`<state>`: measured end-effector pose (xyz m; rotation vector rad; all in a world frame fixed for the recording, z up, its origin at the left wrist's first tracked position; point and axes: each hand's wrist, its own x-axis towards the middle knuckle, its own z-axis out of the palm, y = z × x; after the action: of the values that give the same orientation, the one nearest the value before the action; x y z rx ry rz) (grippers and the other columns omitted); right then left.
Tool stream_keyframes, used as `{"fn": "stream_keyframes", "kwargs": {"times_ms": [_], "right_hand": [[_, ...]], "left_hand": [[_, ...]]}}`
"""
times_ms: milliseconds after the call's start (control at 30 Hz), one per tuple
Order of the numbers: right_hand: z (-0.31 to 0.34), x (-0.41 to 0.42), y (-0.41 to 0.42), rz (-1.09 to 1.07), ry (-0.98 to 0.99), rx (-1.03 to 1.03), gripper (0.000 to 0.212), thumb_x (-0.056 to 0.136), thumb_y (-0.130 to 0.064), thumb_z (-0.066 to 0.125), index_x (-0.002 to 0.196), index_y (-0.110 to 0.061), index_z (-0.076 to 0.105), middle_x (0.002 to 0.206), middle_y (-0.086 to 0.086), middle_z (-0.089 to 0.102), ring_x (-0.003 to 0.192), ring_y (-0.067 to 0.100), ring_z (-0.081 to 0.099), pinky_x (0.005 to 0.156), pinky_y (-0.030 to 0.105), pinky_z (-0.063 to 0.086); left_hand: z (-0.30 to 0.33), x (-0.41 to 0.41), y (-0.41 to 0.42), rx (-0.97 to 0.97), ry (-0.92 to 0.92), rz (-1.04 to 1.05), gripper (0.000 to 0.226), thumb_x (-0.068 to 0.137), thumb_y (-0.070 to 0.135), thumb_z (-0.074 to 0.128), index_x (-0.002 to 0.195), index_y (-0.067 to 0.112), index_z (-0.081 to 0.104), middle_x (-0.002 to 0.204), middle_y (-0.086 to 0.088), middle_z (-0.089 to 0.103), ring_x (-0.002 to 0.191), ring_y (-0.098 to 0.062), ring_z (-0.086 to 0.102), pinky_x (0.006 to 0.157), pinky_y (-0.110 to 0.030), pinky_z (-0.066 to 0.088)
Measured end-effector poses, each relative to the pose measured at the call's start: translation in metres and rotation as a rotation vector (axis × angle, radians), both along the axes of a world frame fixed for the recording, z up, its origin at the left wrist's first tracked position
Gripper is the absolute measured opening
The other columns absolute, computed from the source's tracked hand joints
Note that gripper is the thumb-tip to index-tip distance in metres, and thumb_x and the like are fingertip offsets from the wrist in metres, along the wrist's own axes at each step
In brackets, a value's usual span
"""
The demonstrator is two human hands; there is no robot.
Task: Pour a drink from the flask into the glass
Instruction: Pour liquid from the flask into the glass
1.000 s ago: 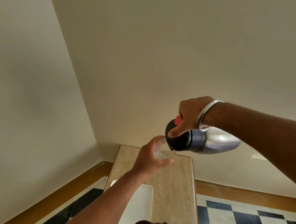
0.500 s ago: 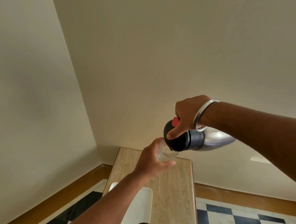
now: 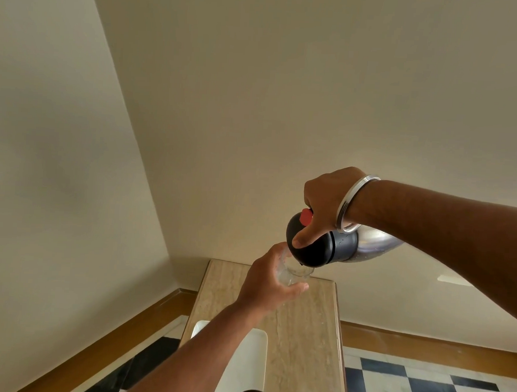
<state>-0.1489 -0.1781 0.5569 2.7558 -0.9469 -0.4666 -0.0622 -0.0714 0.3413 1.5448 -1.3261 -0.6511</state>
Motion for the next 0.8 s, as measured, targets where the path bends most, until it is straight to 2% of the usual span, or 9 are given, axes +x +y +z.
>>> {"fn": "stream_keyframes", "kwargs": {"times_ms": [200,333,433,500,667,800], "right_hand": [[-0.002,0.001,0.002,-0.001,0.009,-0.007,0.068,0.051,-0.090,0.061,0.063,-0.023,0.052,0.052,-0.008,0.059,0.049,0.013,0.057,0.049,0.027,0.045],[-0.002,0.002,0.004,0.010,0.012,-0.019,0.066,0.052,-0.088,0.061,0.061,-0.023,0.052,0.051,-0.009,0.058,0.047,0.012,0.055,0.049,0.026,0.044],[-0.001,0.003,0.004,0.009,0.015,-0.024,0.066,0.053,-0.088,0.062,0.062,-0.023,0.052,0.053,-0.008,0.059,0.049,0.013,0.057,0.050,0.027,0.044],[-0.001,0.004,0.003,0.015,0.017,-0.036,0.065,0.053,-0.087,0.062,0.063,-0.023,0.052,0.054,-0.008,0.060,0.049,0.013,0.056,0.049,0.027,0.042],[-0.001,0.005,0.001,0.023,0.015,-0.055,0.063,0.054,-0.086,0.061,0.063,-0.024,0.052,0.055,-0.008,0.060,0.049,0.012,0.056,0.049,0.027,0.041],[-0.003,0.006,-0.001,0.028,0.021,-0.074,0.065,0.053,-0.088,0.059,0.064,-0.024,0.052,0.056,-0.009,0.061,0.050,0.013,0.056,0.048,0.026,0.040]], "left_hand": [[0.001,0.001,0.001,0.002,-0.028,0.010,0.067,0.069,0.047,0.084,0.120,0.059,0.042,0.117,0.031,0.058,0.113,0.008,0.053,0.085,-0.003,0.041],[0.000,0.002,0.001,0.002,-0.026,0.011,0.068,0.068,0.048,0.084,0.119,0.061,0.041,0.119,0.026,0.060,0.113,0.003,0.056,0.086,-0.009,0.046],[-0.001,0.002,0.002,0.001,-0.020,0.015,0.070,0.068,0.048,0.084,0.120,0.063,0.040,0.119,0.033,0.056,0.115,0.008,0.053,0.086,-0.004,0.043],[-0.002,0.002,0.002,0.002,-0.027,0.022,0.069,0.068,0.049,0.083,0.120,0.062,0.040,0.118,0.034,0.055,0.115,0.009,0.051,0.085,-0.003,0.042],[-0.007,0.003,0.001,0.004,-0.020,0.041,0.074,0.065,0.053,0.083,0.128,0.050,0.044,0.126,0.021,0.060,0.117,0.002,0.054,0.090,-0.011,0.045],[-0.009,0.003,0.001,0.000,-0.028,0.064,0.078,0.065,0.055,0.082,0.132,0.042,0.045,0.130,0.018,0.060,0.119,0.000,0.054,0.092,-0.015,0.047]]}}
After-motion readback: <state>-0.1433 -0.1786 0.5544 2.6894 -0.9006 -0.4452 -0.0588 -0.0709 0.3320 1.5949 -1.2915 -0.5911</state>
